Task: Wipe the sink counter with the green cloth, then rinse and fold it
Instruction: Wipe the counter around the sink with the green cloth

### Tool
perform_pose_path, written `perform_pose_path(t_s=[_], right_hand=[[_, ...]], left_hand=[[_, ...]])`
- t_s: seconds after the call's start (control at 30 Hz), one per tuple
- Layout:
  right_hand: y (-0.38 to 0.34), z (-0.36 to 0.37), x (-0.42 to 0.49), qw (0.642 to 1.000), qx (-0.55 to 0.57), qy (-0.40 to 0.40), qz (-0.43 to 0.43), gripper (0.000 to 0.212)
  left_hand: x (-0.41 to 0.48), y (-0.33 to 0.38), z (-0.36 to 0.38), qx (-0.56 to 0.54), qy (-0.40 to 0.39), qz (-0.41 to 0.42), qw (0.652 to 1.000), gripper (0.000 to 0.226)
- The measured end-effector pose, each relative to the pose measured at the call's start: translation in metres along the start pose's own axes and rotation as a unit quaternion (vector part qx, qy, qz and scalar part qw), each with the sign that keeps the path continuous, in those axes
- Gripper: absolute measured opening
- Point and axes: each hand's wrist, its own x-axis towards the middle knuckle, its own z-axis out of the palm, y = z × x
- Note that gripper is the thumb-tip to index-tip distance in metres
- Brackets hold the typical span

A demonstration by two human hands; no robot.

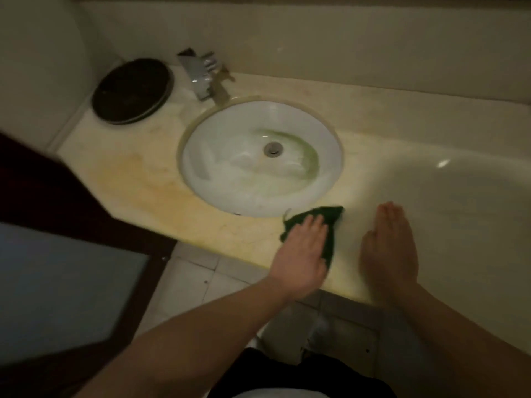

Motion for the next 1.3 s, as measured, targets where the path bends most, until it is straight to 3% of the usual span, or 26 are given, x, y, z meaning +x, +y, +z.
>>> perform_pose_path(t_s=[0.1,0.2,0.33,0.53,0.77,1.13,1.3], right_hand=[[-0.042,-0.004,-0.005,0.999,0.044,-0.020,-0.026,0.067],[-0.097,0.009,-0.019,0.993,0.051,-0.056,-0.094,0.063],[-0.139,0.037,-0.031,0.991,-0.056,-0.079,-0.095,0.069],[-0.223,0.075,-0.034,0.981,-0.071,-0.084,-0.159,0.072],[-0.361,0.126,-0.037,0.988,-0.102,-0.072,-0.093,0.068],[-0.518,0.171,0.052,0.994,-0.069,-0.061,-0.052,0.065],[-0.536,0.177,0.049,0.979,-0.090,-0.097,-0.153,0.068]], left_hand=[[-0.005,-0.014,-0.018,-0.072,0.006,0.020,0.997,0.061],[-0.022,-0.050,-0.034,-0.167,0.051,-0.056,0.983,0.053],[-0.067,-0.148,-0.062,-0.122,0.113,-0.169,0.972,0.053],[-0.105,-0.345,-0.117,-0.021,0.115,-0.306,0.945,0.057],[-0.091,-0.495,-0.154,0.026,0.061,-0.271,0.960,0.059],[-0.075,-0.548,-0.141,0.065,0.034,-0.291,0.954,0.070],[-0.075,-0.546,-0.143,0.069,0.040,-0.289,0.954,0.070]])
